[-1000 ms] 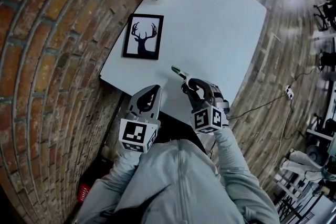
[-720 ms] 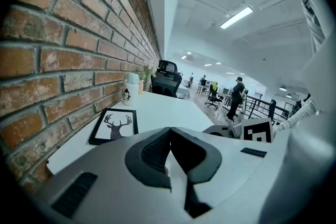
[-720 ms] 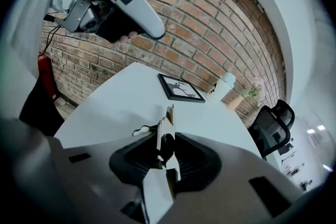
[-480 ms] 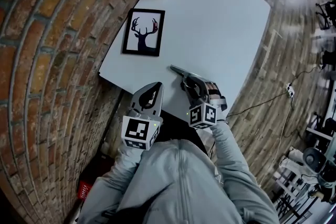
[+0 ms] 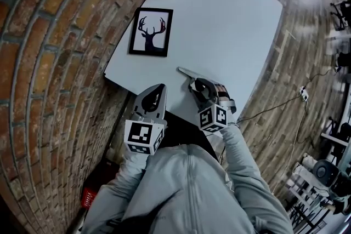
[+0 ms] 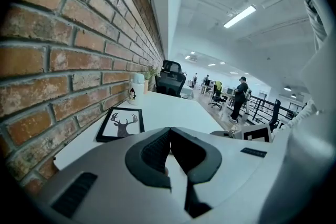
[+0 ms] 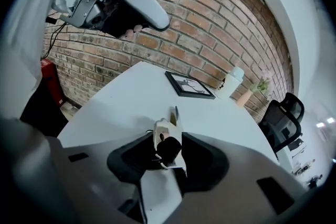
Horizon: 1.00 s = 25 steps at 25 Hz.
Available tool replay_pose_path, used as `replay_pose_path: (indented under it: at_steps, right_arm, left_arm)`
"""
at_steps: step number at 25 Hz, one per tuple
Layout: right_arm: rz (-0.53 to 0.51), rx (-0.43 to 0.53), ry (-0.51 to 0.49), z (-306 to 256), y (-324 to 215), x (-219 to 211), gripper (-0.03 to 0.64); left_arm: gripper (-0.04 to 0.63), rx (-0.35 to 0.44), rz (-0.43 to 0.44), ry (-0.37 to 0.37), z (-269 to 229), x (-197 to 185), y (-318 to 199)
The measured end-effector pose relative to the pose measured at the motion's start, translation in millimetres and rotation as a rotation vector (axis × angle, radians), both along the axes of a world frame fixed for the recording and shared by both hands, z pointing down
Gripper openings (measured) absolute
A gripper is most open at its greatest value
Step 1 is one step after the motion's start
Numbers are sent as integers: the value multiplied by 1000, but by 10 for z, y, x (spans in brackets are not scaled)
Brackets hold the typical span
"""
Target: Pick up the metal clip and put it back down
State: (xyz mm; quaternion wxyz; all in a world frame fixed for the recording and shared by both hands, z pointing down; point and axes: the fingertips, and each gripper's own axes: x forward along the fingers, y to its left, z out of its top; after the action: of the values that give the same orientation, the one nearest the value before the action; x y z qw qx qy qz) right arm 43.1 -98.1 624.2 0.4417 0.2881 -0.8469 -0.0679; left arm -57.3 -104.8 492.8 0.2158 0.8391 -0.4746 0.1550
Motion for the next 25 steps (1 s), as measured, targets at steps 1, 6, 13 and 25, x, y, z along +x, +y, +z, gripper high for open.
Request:
replay_pose_path:
  at_steps: [1, 6, 13, 25]
  right_arm:
    - [4, -3, -7, -11, 3, -2, 146]
    - [26, -15, -83, -157, 17, -19, 164]
    - [53, -15, -205, -519, 62, 37, 183]
    - [305, 51, -568, -1632, -241, 305, 181]
  left_arm:
    - [26, 3, 0, 0, -12, 3, 0]
    - [26, 17, -2, 2, -62, 13, 15]
    - [26, 56, -12, 6, -230, 4, -2]
    - [26, 162, -19, 12, -684, 6, -96]
